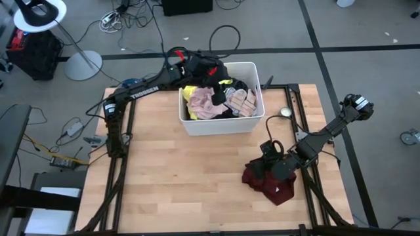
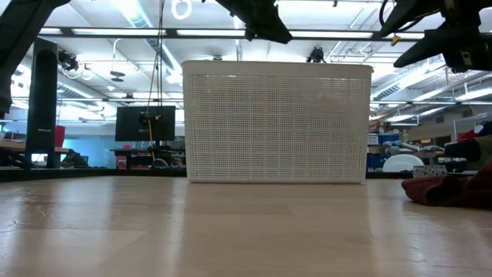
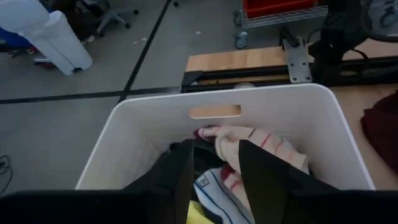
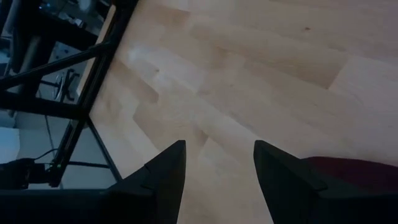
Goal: Sort clothes
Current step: Put the light pink sock into the white laundry bin, then put the red underwear into the white laundry bin
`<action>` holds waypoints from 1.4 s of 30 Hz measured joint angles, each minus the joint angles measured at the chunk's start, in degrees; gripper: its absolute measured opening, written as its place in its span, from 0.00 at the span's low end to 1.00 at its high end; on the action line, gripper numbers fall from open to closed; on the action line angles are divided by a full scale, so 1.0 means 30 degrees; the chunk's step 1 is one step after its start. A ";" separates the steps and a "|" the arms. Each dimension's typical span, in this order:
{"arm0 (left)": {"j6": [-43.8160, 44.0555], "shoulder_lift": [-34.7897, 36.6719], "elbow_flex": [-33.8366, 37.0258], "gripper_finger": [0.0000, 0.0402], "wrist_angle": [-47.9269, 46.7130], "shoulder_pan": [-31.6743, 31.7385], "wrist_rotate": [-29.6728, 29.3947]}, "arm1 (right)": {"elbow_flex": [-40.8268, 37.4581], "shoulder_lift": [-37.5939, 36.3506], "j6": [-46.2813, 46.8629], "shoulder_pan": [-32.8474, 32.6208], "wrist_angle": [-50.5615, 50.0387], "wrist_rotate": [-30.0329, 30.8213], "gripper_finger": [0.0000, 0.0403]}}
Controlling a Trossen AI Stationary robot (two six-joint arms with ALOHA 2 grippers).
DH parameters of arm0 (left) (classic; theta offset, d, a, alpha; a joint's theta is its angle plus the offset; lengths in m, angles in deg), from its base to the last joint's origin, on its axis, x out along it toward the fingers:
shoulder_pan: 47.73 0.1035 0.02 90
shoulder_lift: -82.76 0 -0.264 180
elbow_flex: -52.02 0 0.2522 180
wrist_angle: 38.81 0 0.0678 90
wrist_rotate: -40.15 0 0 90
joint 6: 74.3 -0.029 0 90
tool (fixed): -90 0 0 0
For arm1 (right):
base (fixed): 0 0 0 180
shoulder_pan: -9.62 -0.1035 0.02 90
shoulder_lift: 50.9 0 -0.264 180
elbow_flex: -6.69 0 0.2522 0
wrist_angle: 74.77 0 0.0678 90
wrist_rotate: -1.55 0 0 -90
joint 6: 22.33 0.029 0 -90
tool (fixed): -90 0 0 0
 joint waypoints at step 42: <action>0.9190 0.3146 0.0255 0.34 -0.8985 -0.9698 -0.0373 | 0.4491 0.0855 -0.3960 -0.2565 -0.9597 -0.4604 0.22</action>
